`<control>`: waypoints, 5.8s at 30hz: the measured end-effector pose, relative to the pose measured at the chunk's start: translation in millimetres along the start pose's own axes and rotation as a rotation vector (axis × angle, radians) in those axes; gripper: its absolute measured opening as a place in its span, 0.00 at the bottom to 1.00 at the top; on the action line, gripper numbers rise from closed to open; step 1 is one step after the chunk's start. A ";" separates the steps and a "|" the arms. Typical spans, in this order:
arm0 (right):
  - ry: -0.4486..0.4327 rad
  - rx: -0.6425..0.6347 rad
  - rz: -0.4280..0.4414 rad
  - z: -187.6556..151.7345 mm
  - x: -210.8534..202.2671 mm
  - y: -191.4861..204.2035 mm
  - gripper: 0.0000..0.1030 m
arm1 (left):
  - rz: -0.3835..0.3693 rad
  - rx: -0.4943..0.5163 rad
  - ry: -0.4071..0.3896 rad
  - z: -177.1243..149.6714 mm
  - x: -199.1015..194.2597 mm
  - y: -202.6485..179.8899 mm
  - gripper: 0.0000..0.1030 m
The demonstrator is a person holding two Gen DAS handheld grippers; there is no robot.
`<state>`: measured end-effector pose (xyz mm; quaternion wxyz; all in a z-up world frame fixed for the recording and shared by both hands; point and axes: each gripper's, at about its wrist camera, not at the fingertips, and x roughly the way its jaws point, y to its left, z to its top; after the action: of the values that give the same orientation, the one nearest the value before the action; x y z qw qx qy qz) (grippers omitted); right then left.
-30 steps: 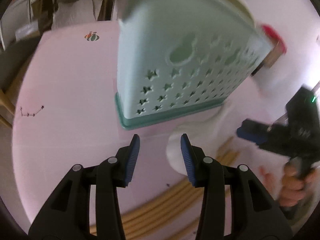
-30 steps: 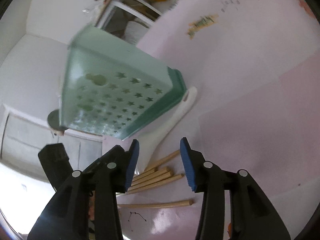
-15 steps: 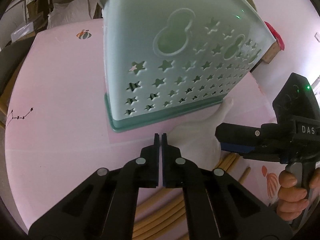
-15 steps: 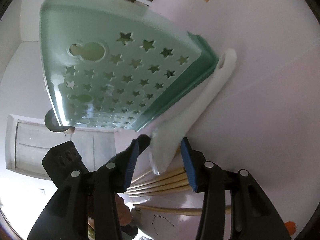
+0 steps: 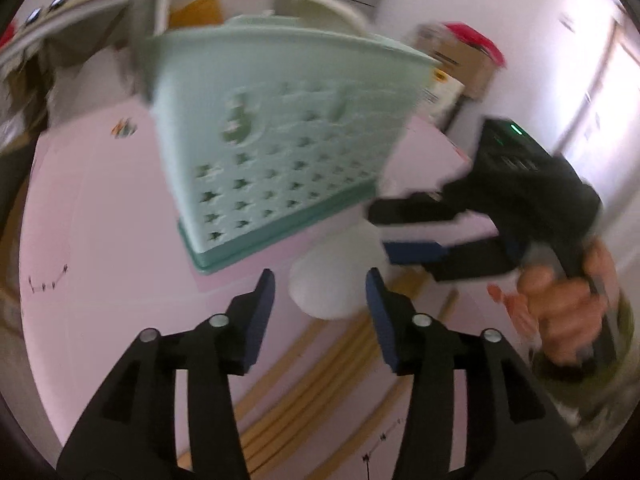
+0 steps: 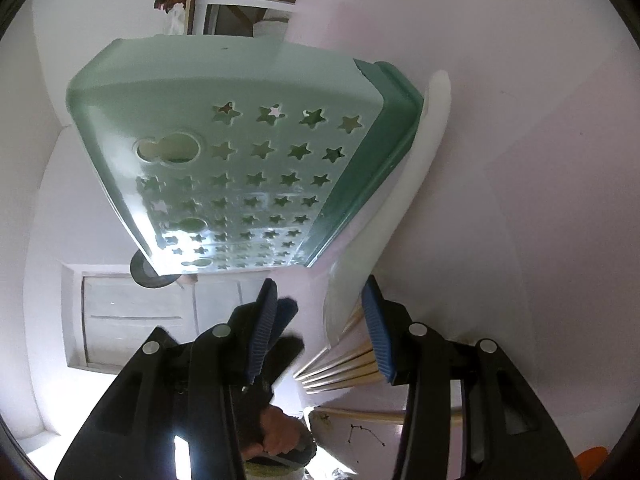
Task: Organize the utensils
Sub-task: 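Move the left gripper to the white ceramic spoon and close on its handle, then lift the white spoon with the left gripper and carry it above the holder, then open the left gripper to drop the white spoon into the holder, then move both grippers down to the wooden chopsticks on the table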
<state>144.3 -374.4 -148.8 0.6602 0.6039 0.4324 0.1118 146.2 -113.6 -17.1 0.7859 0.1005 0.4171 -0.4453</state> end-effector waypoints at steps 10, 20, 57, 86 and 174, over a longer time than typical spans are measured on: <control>0.012 0.054 0.092 -3.5 22.4 -3.8 0.42 | 0.253 0.326 0.079 -3.8 36.9 -48.2 0.33; -0.032 0.040 0.088 -3.7 -11.5 -7.3 0.42 | 0.295 0.308 0.066 8.2 54.8 -40.6 0.05; -0.207 -0.018 -0.036 -26.4 -83.1 -37.1 0.41 | 0.484 0.176 -0.285 88.8 -189.7 -38.2 0.00; -0.221 -0.017 -0.011 -30.9 -91.4 -33.8 0.41 | 0.652 0.646 0.313 161.5 -108.7 -39.9 0.02; -0.078 -0.160 -0.339 -120.4 -2.3 16.9 0.32 | 0.367 -0.171 0.141 -39.5 -16.5 17.1 0.02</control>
<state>64.2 -287.4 -120.2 0.7318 0.4717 0.4917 0.0097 133.0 -72.6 -33.4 0.8284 0.1387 0.4819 -0.2496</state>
